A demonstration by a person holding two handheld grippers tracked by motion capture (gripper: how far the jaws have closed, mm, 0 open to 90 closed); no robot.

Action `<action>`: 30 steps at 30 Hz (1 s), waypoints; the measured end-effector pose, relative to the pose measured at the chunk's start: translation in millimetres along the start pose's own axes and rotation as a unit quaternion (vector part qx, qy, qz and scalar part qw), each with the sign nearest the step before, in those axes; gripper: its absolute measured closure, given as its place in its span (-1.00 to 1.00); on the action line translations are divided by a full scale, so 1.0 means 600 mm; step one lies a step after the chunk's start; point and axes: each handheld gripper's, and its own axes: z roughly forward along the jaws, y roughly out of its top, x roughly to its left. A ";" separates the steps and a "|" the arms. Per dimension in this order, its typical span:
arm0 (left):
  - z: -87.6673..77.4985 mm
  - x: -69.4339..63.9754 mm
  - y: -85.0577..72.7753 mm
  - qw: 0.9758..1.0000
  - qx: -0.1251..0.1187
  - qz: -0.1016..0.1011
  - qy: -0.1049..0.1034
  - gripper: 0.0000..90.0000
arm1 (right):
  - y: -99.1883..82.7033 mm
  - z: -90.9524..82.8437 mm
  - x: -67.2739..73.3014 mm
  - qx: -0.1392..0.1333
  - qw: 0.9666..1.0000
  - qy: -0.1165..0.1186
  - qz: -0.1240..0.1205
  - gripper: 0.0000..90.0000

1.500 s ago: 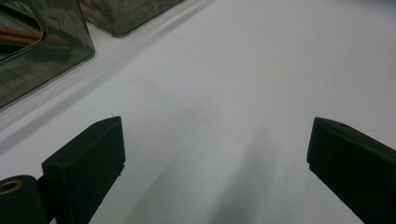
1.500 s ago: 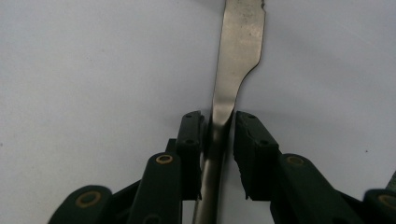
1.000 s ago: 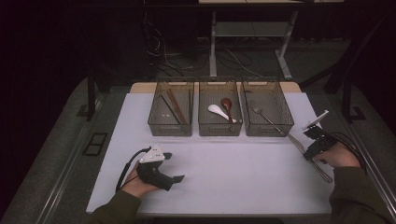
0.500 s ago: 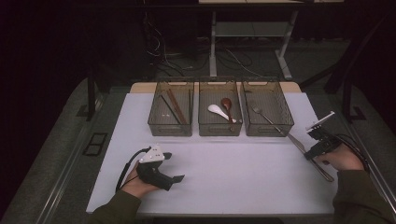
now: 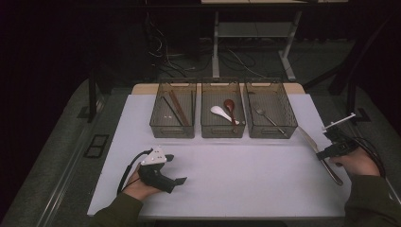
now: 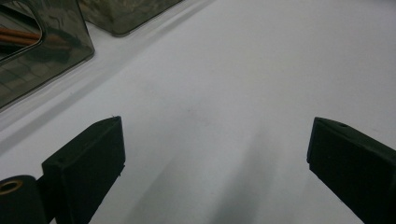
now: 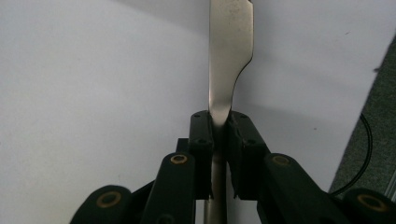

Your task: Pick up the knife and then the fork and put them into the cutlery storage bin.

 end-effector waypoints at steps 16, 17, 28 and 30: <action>-0.001 0.000 0.000 1.000 -0.001 0.000 0.000 -0.92 | -0.003 -0.038 -0.005 -0.161 0.985 0.057 -0.003 0.78; -0.001 0.000 0.000 1.000 -0.001 0.000 0.000 -0.92 | -0.003 -0.039 -0.003 -0.170 0.984 0.059 -0.007 0.78; -0.001 0.001 0.000 1.000 -0.001 -0.001 0.000 -0.92 | 0.006 -0.049 0.022 -0.267 0.960 0.080 -0.036 0.78; -0.001 0.001 0.000 1.000 0.000 -0.001 -0.001 -0.92 | 0.009 -0.053 0.027 -0.281 0.955 0.085 -0.041 0.78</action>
